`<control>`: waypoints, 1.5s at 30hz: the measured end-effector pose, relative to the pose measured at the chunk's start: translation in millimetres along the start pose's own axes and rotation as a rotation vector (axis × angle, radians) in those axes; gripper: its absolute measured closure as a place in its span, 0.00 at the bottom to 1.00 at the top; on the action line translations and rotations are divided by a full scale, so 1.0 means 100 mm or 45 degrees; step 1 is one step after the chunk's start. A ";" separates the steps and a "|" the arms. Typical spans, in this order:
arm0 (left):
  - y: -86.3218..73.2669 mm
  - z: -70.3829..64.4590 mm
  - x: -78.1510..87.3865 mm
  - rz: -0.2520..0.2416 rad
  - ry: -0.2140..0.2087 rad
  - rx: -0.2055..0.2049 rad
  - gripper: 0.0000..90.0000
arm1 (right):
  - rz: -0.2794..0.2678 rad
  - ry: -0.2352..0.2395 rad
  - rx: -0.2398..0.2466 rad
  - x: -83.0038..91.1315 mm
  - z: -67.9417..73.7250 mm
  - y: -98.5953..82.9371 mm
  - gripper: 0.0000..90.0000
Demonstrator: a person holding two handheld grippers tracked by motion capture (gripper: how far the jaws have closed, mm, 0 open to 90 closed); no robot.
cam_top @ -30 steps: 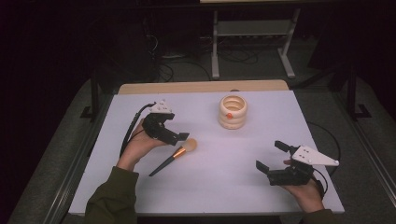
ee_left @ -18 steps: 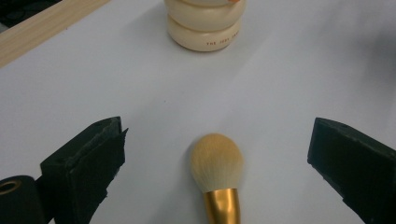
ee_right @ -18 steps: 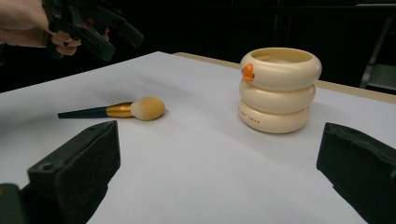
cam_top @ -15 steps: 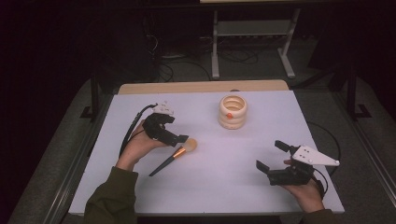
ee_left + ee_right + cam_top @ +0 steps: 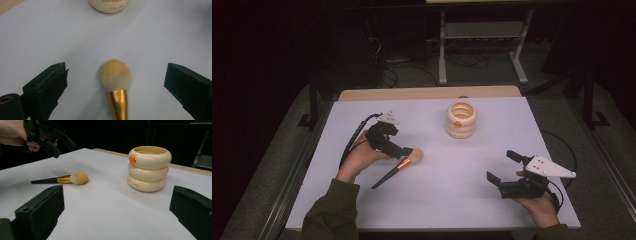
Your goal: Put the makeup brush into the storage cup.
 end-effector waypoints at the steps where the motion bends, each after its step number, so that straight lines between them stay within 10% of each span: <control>1: -0.01 0.00 0.00 0.013 0.003 0.001 0.05 | 0.000 0.000 -0.002 0.00 0.00 0.00 0.00; 45: -0.19 0.02 -0.24 0.331 0.007 0.006 0.07 | 0.002 -0.006 -0.006 0.00 -0.02 0.00 0.00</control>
Point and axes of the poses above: each handheld gripper's, and its own axes: x roughly backward along the jaws, y roughly out of its top, z roughly to its left, the point moved 5 cm from there along -x, roughly forward along the jaws, and after that the axes turned 8 degrees about z, right-handed, at the moved point
